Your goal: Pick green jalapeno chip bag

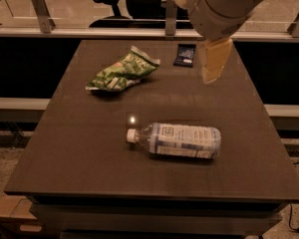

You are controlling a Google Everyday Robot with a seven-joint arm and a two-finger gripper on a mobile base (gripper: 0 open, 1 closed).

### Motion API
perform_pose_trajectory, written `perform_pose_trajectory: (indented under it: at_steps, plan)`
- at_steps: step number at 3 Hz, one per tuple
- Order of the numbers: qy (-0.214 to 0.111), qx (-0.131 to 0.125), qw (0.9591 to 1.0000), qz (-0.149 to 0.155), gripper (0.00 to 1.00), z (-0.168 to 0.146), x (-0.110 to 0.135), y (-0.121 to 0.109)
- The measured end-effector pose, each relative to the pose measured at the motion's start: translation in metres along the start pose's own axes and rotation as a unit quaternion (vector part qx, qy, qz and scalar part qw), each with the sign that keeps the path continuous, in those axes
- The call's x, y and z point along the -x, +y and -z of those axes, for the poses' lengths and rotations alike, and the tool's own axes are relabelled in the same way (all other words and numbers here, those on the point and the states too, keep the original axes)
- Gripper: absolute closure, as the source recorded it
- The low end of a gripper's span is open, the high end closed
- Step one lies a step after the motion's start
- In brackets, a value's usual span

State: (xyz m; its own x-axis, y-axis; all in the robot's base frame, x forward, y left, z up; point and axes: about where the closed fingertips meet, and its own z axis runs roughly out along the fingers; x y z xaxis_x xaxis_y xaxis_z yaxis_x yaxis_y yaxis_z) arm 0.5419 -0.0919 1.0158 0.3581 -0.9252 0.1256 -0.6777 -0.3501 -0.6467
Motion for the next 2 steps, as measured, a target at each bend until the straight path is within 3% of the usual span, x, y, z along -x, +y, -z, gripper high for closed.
perform_pose_trajectory:
  at_steps: [2]
  plan:
    - [-0.009,0.015,0.9977,0.065,0.0,-0.047,0.009,-0.034]
